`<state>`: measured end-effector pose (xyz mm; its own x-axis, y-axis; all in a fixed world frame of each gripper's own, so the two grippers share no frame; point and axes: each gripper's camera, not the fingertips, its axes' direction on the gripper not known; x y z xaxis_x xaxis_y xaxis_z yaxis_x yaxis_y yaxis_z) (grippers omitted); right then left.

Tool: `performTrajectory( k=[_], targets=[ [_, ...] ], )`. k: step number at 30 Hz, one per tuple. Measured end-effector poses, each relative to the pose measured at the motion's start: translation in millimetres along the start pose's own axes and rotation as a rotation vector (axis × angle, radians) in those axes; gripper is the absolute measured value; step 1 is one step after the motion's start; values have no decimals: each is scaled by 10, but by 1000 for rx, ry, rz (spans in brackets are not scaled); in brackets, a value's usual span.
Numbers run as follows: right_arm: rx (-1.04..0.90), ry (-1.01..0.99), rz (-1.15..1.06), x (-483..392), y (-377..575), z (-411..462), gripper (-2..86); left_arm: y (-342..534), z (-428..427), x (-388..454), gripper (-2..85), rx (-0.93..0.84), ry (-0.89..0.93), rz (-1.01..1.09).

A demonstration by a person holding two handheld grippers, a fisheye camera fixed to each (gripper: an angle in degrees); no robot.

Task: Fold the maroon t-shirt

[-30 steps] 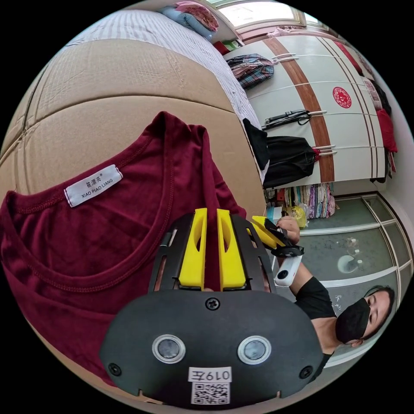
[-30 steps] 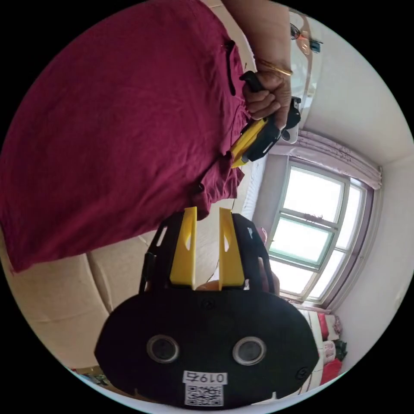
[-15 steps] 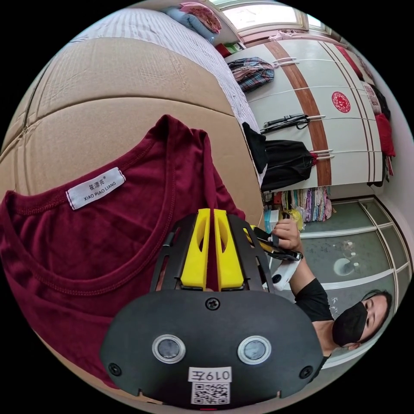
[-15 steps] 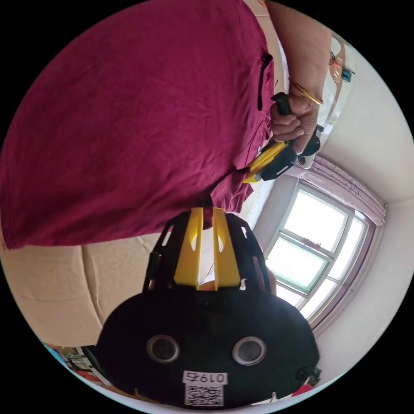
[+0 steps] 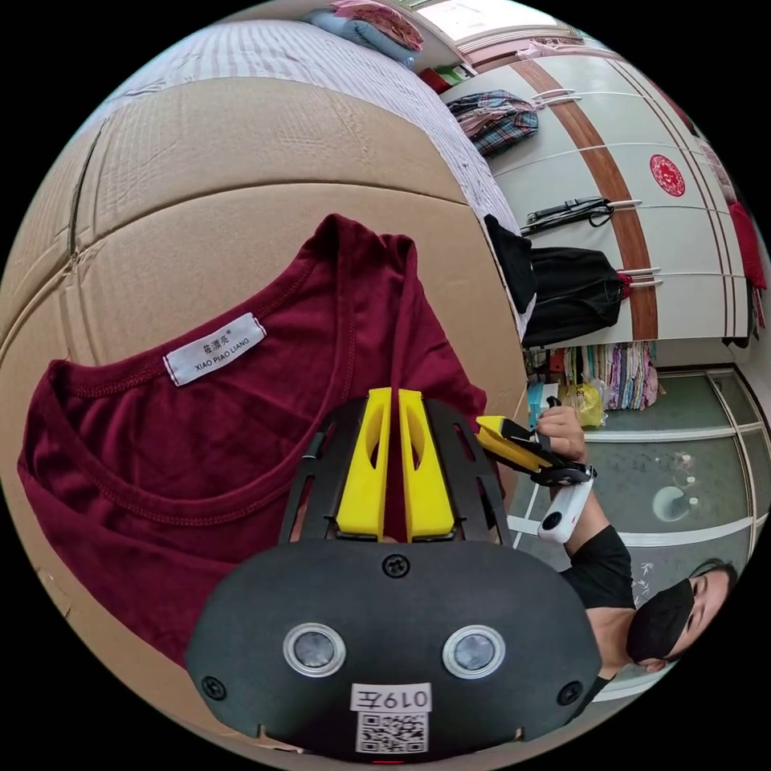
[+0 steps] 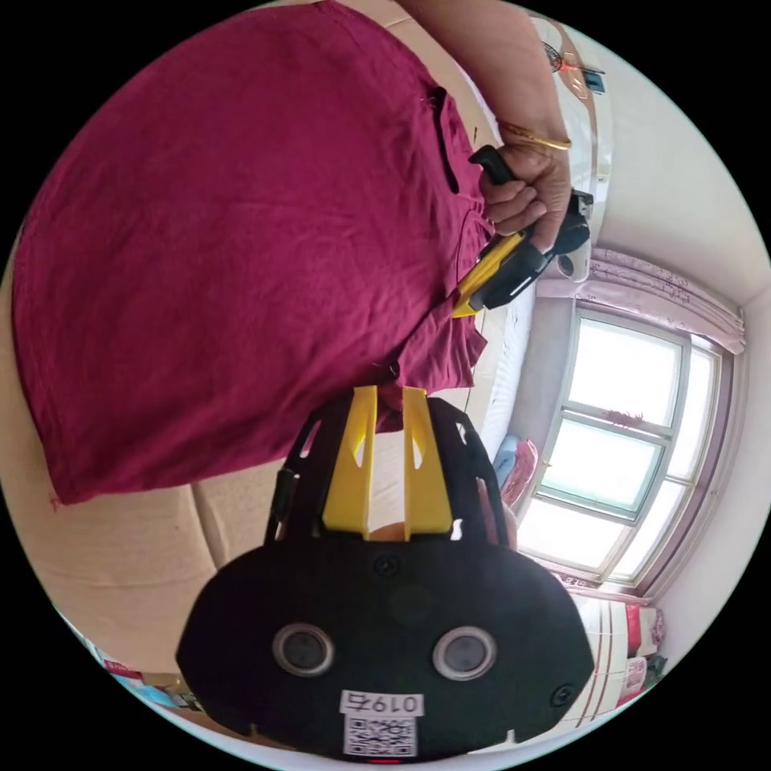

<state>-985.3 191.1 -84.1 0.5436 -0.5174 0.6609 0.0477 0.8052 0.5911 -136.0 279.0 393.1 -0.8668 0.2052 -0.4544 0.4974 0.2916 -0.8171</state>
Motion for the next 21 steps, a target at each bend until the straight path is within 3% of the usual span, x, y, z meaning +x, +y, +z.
performTrajectory(
  k=[7, 11, 16, 21],
  targets=[
    [129, -147, 396, 431, 475, -104, 19, 181, 222, -33, 19, -11, 45, -60],
    [137, -181, 562, 536, 521, 54, -2, 417, 405, 66, 16, -3, -22, -46],
    [73, -272, 567, 534, 413, 294, -6, 732, 645, 195, 12, 54, -87, -30],
    [49, -311, 550, 629, 425, 248, -8, 1100, 882, 151, 10, 149, -19, -48]
  ],
)
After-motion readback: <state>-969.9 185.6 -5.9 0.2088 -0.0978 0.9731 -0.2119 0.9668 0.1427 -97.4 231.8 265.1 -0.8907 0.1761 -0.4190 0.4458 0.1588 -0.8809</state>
